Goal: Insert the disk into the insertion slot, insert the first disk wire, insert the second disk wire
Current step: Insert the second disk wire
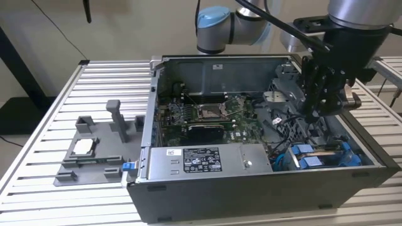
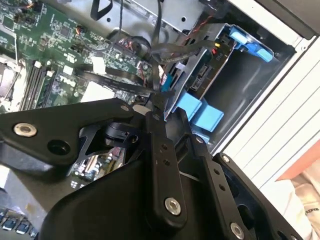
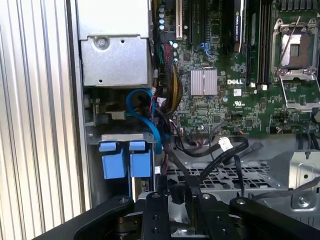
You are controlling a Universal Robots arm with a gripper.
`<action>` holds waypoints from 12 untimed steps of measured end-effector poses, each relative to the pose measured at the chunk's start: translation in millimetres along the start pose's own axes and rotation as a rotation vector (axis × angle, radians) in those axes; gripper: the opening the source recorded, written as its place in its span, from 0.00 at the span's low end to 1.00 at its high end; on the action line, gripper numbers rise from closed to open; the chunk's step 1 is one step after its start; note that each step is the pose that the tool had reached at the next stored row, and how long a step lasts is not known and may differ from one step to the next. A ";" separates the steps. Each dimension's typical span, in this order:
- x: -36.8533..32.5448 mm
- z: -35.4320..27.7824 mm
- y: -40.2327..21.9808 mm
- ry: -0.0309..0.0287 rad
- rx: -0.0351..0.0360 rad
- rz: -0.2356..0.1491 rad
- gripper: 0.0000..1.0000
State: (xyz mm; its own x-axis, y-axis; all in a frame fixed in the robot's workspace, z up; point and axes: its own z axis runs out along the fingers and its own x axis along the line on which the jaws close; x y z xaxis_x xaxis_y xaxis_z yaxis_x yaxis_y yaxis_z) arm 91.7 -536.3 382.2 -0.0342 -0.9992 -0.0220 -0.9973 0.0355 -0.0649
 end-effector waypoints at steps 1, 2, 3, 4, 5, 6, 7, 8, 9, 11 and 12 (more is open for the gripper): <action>-2.0 0.9 1.2 0.0018 0.0047 -0.001 0.29; -3.8 1.7 2.5 0.0037 0.0098 -0.002 0.29; -5.9 2.3 3.6 0.0054 0.0154 -0.003 0.29; -7.5 2.6 4.3 0.0067 0.0208 -0.005 0.29; -8.5 2.7 4.8 0.0100 0.0253 -0.007 0.29; -9.1 2.7 5.1 0.0157 0.0285 -0.009 0.29; -9.2 2.6 5.3 0.0213 0.0303 -0.011 0.29; -9.2 2.7 5.4 0.0265 0.0318 -0.013 0.29; -9.2 2.7 5.7 0.0319 0.0337 -0.015 0.29; -9.2 2.7 6.0 0.0388 0.0360 -0.017 0.27; -9.2 2.7 6.2 0.0423 0.0368 -0.017 0.20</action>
State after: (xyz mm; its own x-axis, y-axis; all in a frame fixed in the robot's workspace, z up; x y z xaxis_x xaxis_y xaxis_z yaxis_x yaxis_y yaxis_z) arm 86.0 -526.8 379.4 -0.0206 -0.9996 0.0215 -0.9947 0.0183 -0.1016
